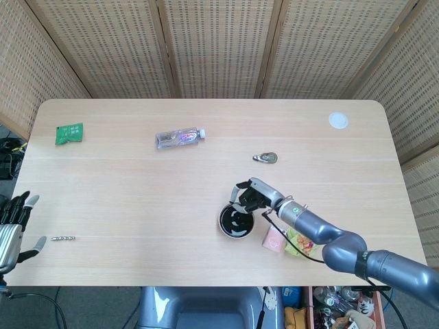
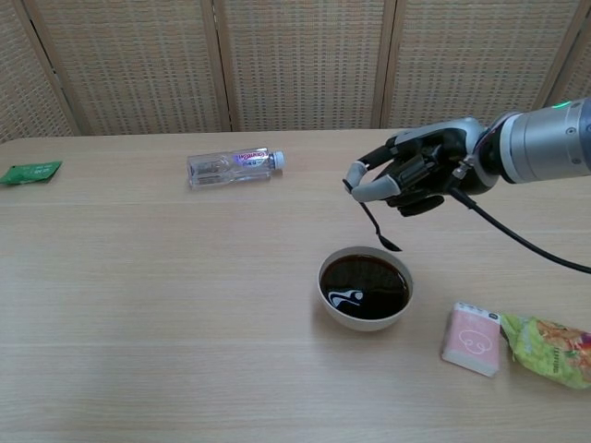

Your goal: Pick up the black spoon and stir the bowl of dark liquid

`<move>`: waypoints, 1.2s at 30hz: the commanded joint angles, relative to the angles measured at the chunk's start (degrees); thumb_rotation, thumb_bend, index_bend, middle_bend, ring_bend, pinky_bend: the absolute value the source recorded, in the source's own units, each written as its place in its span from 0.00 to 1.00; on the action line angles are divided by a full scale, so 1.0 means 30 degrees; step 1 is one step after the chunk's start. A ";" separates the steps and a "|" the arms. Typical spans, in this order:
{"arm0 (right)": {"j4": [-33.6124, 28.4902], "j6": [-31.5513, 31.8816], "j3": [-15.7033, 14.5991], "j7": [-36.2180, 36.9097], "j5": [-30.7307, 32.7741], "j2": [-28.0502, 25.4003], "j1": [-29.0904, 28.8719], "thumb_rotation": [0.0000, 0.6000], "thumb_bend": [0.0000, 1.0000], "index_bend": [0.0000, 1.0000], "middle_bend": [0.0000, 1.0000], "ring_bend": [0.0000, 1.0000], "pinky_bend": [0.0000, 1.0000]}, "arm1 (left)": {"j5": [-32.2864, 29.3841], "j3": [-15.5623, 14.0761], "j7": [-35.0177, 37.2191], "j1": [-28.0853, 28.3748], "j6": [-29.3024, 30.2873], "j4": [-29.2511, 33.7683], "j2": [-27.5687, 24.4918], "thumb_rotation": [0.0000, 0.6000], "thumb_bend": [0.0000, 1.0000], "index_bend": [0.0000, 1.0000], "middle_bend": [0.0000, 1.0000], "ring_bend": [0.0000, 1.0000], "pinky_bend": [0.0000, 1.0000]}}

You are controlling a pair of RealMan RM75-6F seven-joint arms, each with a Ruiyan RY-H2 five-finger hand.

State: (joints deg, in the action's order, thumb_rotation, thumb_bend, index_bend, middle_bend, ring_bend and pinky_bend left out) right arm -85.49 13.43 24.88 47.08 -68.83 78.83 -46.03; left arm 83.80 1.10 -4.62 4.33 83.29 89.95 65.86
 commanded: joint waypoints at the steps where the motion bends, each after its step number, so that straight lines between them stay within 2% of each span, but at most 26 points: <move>1: -0.0699 -0.0839 0.0771 0.0936 -0.0100 -0.0056 0.0449 1.00 0.67 0.66 0.94 0.96 1.00 | -0.0005 -0.0023 0.0059 -0.0038 0.0019 -0.0056 0.0016 1.00 0.32 0.00 0.00 0.00 0.00; 6: -0.1323 -0.1337 0.1172 0.1367 -0.0179 0.0520 0.0850 1.00 0.67 0.66 0.94 0.96 1.00 | 0.0095 -0.0077 0.0317 -0.0114 0.0103 -0.0242 0.0046 1.00 0.32 0.00 0.00 0.00 0.00; 15: -0.0895 -0.0947 0.1068 0.0787 -0.0107 0.1700 0.0909 1.00 0.67 0.66 0.94 0.96 1.00 | 0.0154 -0.0169 0.0688 -0.0314 0.0274 -0.0533 0.0056 1.00 0.32 0.00 0.00 0.00 0.00; 21: 0.0048 -0.0319 0.0597 0.0153 0.0078 0.2709 0.0626 1.00 0.67 0.66 0.94 0.96 1.00 | 0.0177 -0.0235 0.0928 -0.0470 0.0388 -0.0726 0.0067 1.00 0.32 0.00 0.00 0.00 0.00; 36: 0.1818 0.0533 -0.0440 -0.1254 0.0174 0.3830 0.0250 1.00 0.67 0.66 0.94 0.96 1.00 | 0.0186 -0.0293 0.1061 -0.0659 0.0468 -0.0833 0.0043 1.00 0.32 0.00 0.00 0.00 0.00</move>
State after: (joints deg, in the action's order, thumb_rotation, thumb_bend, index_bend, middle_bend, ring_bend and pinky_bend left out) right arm -80.75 14.45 24.06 44.03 -67.95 89.92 -45.14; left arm 84.36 0.23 -1.44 2.35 84.70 87.46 65.99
